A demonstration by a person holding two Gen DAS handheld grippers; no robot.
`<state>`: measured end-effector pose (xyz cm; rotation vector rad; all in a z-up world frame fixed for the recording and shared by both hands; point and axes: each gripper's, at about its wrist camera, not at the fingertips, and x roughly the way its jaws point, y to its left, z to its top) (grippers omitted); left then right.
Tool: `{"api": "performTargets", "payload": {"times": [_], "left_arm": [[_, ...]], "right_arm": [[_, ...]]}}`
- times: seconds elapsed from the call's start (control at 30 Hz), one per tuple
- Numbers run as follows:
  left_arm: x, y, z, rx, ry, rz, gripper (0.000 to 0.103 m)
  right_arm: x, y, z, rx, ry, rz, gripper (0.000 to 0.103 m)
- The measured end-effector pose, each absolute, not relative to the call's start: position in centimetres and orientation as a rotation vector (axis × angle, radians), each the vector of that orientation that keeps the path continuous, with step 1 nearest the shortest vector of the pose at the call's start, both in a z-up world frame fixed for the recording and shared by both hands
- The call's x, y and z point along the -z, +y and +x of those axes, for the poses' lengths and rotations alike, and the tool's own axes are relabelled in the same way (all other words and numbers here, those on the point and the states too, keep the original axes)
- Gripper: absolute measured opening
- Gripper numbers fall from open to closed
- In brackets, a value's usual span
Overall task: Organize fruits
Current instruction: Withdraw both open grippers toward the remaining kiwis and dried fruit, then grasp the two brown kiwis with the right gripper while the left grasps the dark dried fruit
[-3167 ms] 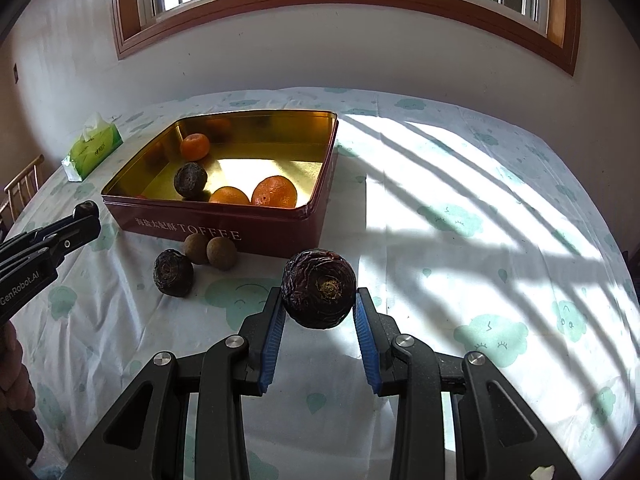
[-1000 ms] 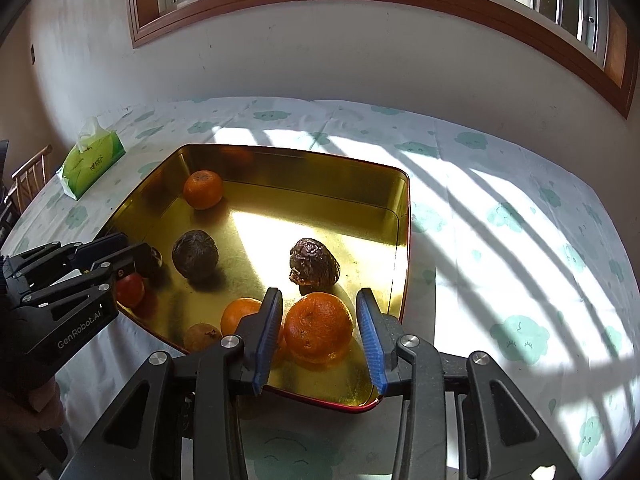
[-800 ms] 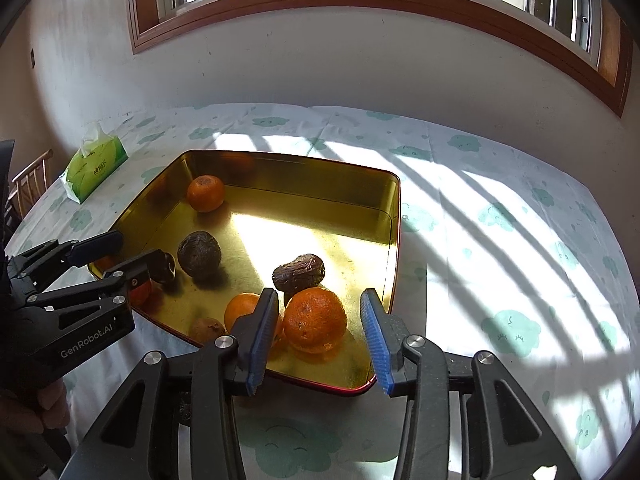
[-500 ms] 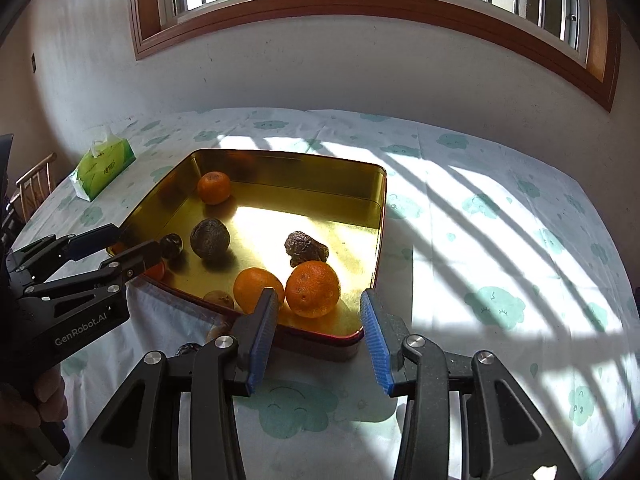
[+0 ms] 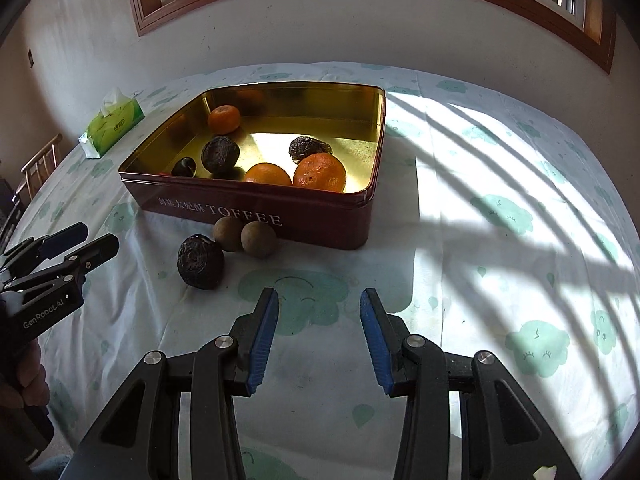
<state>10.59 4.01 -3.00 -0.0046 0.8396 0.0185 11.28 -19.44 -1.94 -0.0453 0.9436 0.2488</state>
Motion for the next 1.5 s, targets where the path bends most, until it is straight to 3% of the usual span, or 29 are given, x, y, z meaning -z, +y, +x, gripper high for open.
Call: {"api": "performTargets", "payload": {"times": [0.87, 1.5], "left_arm": [[5.3, 7.2, 9.8, -0.068, 0.869, -0.064, 0.063], [5.1, 3.6, 9.5, 0.03, 0.873, -0.039, 0.064]], "right_arm": [[3.6, -11.8, 14.1, -0.321, 0.917, -0.142, 0.046], [3.8, -15.8, 12.4, -0.234, 0.893, -0.081, 0.045]]}}
